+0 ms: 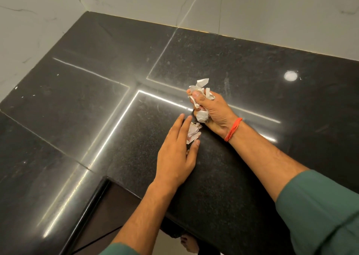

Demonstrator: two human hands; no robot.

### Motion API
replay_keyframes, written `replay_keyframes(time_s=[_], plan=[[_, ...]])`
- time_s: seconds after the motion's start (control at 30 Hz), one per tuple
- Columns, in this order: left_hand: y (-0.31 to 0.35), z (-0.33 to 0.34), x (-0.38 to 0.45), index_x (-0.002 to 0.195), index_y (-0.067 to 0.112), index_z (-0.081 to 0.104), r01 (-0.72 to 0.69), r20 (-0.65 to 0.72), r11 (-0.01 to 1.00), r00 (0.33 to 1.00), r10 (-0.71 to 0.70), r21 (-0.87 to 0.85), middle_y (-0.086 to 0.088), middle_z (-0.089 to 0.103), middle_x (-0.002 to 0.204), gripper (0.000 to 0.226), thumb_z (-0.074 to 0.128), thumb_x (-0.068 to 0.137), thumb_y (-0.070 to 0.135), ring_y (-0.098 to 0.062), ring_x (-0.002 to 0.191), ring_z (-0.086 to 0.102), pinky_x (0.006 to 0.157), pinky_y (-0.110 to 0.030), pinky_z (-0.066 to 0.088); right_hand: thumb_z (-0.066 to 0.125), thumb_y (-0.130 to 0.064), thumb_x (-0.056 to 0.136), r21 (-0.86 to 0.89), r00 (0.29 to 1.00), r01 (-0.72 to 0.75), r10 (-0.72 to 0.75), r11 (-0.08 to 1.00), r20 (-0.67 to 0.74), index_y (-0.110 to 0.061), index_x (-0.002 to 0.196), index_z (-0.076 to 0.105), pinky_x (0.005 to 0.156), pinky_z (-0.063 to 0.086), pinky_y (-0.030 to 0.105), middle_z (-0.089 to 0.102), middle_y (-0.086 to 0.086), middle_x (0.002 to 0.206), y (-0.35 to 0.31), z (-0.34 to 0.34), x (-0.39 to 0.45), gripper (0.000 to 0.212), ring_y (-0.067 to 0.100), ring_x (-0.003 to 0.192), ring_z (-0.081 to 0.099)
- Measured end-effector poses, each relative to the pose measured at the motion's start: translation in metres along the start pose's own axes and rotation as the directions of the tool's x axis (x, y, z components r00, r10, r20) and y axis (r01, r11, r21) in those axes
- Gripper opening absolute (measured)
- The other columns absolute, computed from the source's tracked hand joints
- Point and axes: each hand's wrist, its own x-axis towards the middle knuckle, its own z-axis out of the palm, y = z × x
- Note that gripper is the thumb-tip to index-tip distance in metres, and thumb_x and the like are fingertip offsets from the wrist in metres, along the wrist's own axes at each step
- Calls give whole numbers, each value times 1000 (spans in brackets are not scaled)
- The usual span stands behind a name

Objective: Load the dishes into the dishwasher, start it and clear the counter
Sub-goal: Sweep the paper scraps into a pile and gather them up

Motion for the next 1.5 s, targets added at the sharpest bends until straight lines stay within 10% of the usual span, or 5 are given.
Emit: replay_keyframes(time_s=[0.17,0.4,0.57,1.0,1.5], plan=[[-12,-15,-1,162,31,18,8,61,999,998,-11,53,3,16,169,84,59,94,59,-15,154,21,122,-36,26,61,-14,99,25,999,-16,15,1000,29,-5,108,67,50,40,17,58,-3,76,0,-2,1,14,2,55,46],[-20,-55,49,157,36,36,-432,464,856,843,272,284,3,35,158,68,63,95,45,-24,136,39,96,-40,51,63,-16,96,67,999,-25,23,997,32,-5,109,66,51,39,20,55,1,82,-1,-2,3,17,4,57,47],[-25,-44,46,132,22,68,-489,289,828,863,414,274,-6,64,126,41,71,92,20,-27,100,62,69,-42,60,58,-12,100,80,999,-31,28,996,39,0,113,62,48,40,16,58,-2,77,-3,1,2,18,1,54,49],[-7,-43,43,90,22,68,160,120,975,983,-142,-154,11,65,84,7,71,93,17,-2,73,60,69,-21,46,57,-11,101,67,999,-31,29,997,35,-3,110,66,50,41,16,61,-2,80,1,-2,1,15,1,54,49],[-10,-92,-47,95,10,70,313,189,81,739,-647,-946,1,71,85,9,70,86,12,-8,76,63,70,-21,52,50,-13,104,208,981,-140,108,968,158,-9,110,62,49,40,12,55,0,82,9,23,-22,14,2,60,43]])
